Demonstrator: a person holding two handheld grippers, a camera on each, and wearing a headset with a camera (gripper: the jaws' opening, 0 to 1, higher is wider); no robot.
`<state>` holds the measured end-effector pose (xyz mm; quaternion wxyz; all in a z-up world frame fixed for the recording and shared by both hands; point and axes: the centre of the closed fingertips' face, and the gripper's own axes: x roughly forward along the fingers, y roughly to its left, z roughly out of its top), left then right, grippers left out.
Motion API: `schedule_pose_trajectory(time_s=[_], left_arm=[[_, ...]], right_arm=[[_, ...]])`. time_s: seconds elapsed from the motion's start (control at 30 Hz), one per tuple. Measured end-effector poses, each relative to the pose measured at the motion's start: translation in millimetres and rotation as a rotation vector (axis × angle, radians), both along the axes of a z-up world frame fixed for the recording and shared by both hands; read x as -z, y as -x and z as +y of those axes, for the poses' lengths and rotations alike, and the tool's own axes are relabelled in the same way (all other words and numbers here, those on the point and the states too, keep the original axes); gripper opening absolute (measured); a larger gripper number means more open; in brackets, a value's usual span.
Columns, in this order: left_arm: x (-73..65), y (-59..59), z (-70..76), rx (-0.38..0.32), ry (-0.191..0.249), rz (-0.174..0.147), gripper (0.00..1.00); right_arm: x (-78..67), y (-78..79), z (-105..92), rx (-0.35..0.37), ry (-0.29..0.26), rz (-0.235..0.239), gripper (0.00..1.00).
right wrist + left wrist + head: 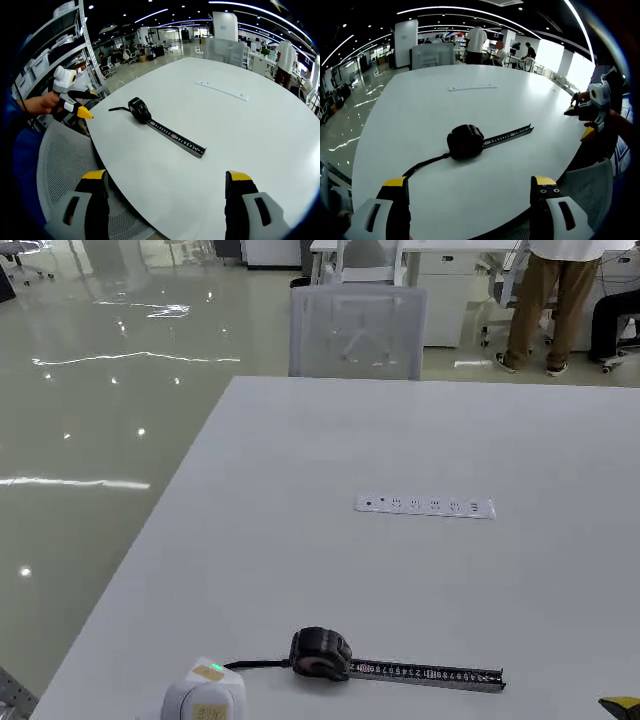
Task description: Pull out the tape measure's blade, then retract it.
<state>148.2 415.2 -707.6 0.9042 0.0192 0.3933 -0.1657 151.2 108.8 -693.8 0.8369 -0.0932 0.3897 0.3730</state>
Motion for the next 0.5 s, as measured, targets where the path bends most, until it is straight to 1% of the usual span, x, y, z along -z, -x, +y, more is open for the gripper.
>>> schedule_pose_trajectory(time_s=[0.03, 0.13, 0.23, 0.3, 0.33, 0.5], left_arm=[[1.1, -1.9, -1.3, 0.002, -0.001, 0.001, 0.97], [3.0, -5.9, -3.2, 0.003, 0.0, 0.002, 0.97], [7.1, -10.3, -5.0, 0.002, -0.001, 0.007, 0.97], [8.3, -13.1, -5.3, -0.004, 0.004, 0.005, 0.97], [8.4, -15.2, -5.9, -0.009, 0.01, 0.003, 0.97], [11.9, -22.7, -9.8, -0.008, 0.006, 0.001, 0.96]], right_arm=[[1.8, -2.2, 0.1, -0.01, 0.008, 0.0, 0.93], [3.0, -7.3, 0.9, -0.014, 0.006, 0.001, 0.93], [7.7, -11.7, 0.7, -0.036, 0.026, 0.002, 0.91], [9.4, -14.0, 1.3, -0.043, 0.029, 0.004, 0.91], [11.5, -15.2, 1.6, -0.052, 0.035, 0.008, 0.91], [17.7, -22.6, 2.2, -0.097, 0.074, 0.0, 0.88]])
